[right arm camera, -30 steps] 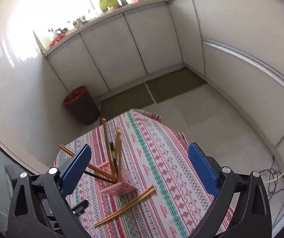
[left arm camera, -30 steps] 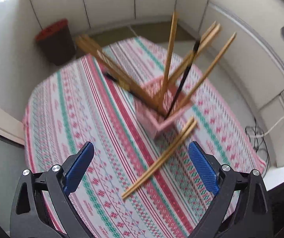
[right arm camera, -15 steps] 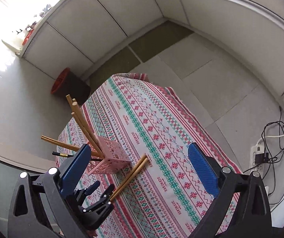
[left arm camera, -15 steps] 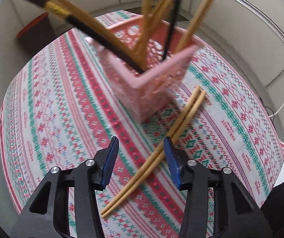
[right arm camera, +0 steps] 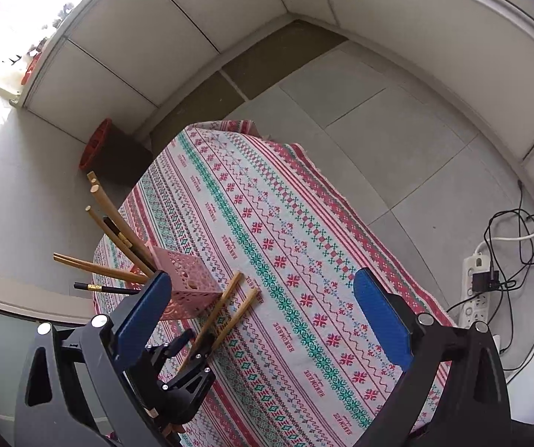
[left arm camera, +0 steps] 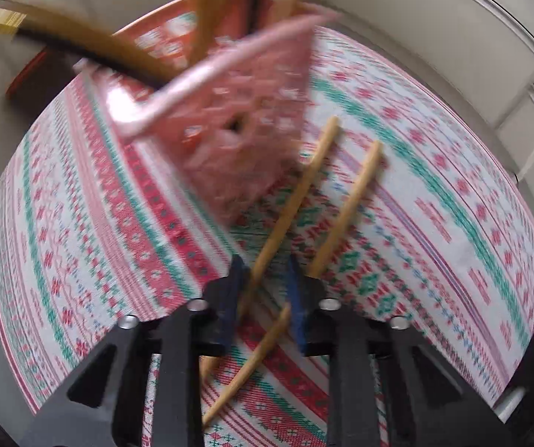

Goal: Organize utensils
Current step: 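Lower both grippers to the last two wooden chopsticks on the cloth, then grasp one chopstick with the left gripper while the right gripper grasps the other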

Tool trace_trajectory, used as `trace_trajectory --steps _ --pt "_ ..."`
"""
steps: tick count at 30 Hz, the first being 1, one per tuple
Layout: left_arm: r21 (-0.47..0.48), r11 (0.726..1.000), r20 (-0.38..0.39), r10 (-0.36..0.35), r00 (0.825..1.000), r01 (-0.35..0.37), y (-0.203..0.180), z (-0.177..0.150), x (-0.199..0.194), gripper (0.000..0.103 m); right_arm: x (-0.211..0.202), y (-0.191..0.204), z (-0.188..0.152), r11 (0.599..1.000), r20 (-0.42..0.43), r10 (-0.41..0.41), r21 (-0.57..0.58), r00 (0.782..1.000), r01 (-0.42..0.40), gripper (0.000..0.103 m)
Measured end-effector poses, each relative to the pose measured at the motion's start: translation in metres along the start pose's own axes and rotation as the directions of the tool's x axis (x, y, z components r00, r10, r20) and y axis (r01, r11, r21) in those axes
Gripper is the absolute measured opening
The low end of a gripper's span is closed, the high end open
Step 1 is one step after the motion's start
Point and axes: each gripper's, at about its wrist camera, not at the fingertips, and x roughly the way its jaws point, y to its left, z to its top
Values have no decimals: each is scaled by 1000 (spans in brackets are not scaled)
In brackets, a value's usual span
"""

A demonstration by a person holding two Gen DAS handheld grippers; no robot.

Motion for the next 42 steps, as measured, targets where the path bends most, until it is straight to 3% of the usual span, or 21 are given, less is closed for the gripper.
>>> trace_trajectory --steps 2,4,5,7,13,17,20,26,29,35,39,42 --pt "45 999 5 -29 1000 29 -10 -2 -4 13 3 -3 0 1000 -12 0 9 1000 1 95" --pt "25 999 44 -42 998 41 -8 -1 -14 17 4 -5 0 1000 -18 0 15 1000 0 95" --pt "10 999 60 -41 997 41 -3 -3 -21 33 4 -6 0 1000 -18 1 18 1000 -1 95" --pt "-21 1000 86 -17 996 19 8 -4 -29 49 3 -7 0 1000 -17 0 18 1000 0 95" --pt "-69 998 46 7 999 -4 25 -8 -17 48 11 -9 -3 1000 -47 -2 26 999 3 95" --pt "-37 999 41 -29 999 30 8 1 -10 47 20 -12 -8 999 -77 -18 36 997 21 95" --pt "-15 1000 27 -12 1000 12 -4 7 -1 46 31 -19 -12 998 -108 -40 45 993 45 95" --pt "-14 1000 13 -18 1000 18 -29 27 20 22 47 -30 -17 995 -154 -68 65 986 79 95" --pt "38 999 10 -11 1000 10 -45 40 28 10 56 -34 -20 992 -169 -92 68 981 105 95" --pt "83 992 -8 -90 996 90 -67 24 24 7 84 -37 -40 987 -248 -129 63 960 149 95" --pt "126 978 -27 -163 986 165 -81 3 18 7 98 -34 -57 986 -287 -140 47 948 160 87" --pt "114 976 -31 -181 983 183 -83 -5 17 7 111 -29 -73 985 -331 -162 -2 930 171 67"
